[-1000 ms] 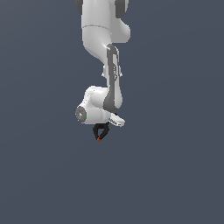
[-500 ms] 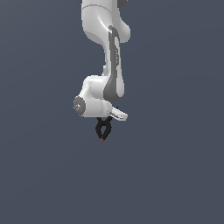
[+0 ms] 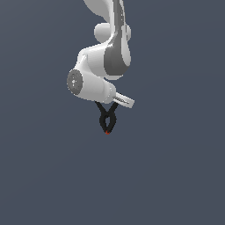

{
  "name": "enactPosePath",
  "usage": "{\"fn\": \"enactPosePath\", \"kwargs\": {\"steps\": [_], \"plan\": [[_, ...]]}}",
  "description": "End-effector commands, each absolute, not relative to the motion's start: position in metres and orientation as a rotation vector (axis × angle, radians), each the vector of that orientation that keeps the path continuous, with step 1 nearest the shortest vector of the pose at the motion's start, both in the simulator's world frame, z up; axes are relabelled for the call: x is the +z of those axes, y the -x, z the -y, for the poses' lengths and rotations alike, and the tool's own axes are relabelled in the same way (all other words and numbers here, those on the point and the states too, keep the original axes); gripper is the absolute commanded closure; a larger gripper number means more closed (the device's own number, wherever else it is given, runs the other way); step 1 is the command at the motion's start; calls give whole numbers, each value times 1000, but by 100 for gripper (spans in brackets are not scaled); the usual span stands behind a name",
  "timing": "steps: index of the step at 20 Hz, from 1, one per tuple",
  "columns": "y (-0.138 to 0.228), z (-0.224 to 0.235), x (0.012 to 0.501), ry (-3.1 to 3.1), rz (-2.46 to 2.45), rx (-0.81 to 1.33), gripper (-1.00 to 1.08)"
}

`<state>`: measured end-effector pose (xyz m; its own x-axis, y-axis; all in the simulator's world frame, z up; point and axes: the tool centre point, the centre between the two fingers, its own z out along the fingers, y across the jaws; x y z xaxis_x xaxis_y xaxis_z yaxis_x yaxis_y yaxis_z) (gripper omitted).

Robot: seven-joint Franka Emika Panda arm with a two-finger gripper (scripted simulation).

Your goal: Pick up the object and move it to a goal position.

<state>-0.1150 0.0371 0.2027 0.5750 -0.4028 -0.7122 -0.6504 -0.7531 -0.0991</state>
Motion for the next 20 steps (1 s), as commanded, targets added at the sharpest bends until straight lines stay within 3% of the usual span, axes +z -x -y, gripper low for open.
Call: {"fn": "enactPosePath", "kwargs": {"steps": [1,20], "plan": [[113,-41,236,2461,-856,980,108],[91,-63,445,2461,-854,980,108]]}}
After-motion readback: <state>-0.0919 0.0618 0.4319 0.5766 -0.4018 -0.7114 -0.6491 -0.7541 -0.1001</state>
